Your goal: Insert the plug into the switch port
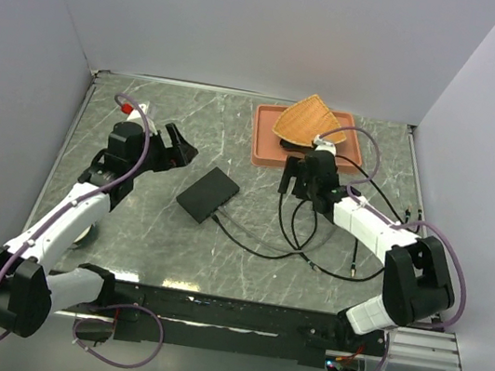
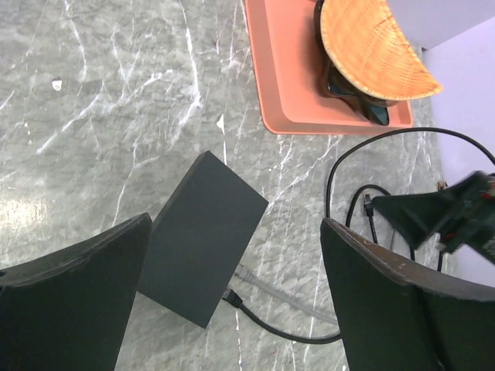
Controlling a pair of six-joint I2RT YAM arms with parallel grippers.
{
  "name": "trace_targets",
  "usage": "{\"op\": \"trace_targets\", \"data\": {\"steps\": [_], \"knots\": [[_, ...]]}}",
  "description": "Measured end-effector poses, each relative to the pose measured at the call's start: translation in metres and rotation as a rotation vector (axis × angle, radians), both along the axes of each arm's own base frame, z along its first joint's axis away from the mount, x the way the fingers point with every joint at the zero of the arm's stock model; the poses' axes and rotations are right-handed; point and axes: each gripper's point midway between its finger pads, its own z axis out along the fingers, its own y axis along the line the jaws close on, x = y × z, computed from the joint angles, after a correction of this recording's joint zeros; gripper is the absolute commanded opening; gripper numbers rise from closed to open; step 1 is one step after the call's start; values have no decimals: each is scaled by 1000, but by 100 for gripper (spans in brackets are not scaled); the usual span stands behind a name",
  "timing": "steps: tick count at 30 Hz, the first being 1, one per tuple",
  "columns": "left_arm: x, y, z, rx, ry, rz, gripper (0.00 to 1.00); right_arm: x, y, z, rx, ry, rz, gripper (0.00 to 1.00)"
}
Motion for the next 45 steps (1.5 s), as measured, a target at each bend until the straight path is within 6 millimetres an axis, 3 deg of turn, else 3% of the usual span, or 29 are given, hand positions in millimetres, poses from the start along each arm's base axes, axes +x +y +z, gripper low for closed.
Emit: {"op": "trace_targets", "data": {"steps": [7,13,16,19,26,32,34,35,40,43,44,45], "knots": [[-1,0,0,-1,-5,0,96,-10,-11,-33,-48,112,-55,96],[-1,0,-3,-2,-1,-3,96,-9,-21,-36,-43,128,-86,94],[-1,-2,-3,-8,0,-10,96,-8,-18,-35,-27,129,-76,93],[1,-4,-4,-12,-1,-17,96,-9,-16,-38,-22,142,-64,85],[1,-7,-4,-24,1,-29,96,-5,-3,-67,-28,223,-26,79],[2,-10,-6,-35,6,-41,96,14,18,-75,-33,233,-4,79],[2,-10,-6,-37,6,-43,96,24,26,-75,-23,224,-4,76],[2,-11,-6,-37,6,-44,96,28,29,-76,-23,221,-3,70],[2,-11,-5,-38,4,-44,96,45,36,-80,-34,208,-28,67],[2,-11,-5,-38,4,-45,96,48,36,-82,-45,201,-42,39],[2,-11,-5,-38,4,-45,96,48,35,-82,-48,200,-45,19],[2,-11,-5,-38,4,-45,96,48,35,-83,-50,199,-47,9]]}}
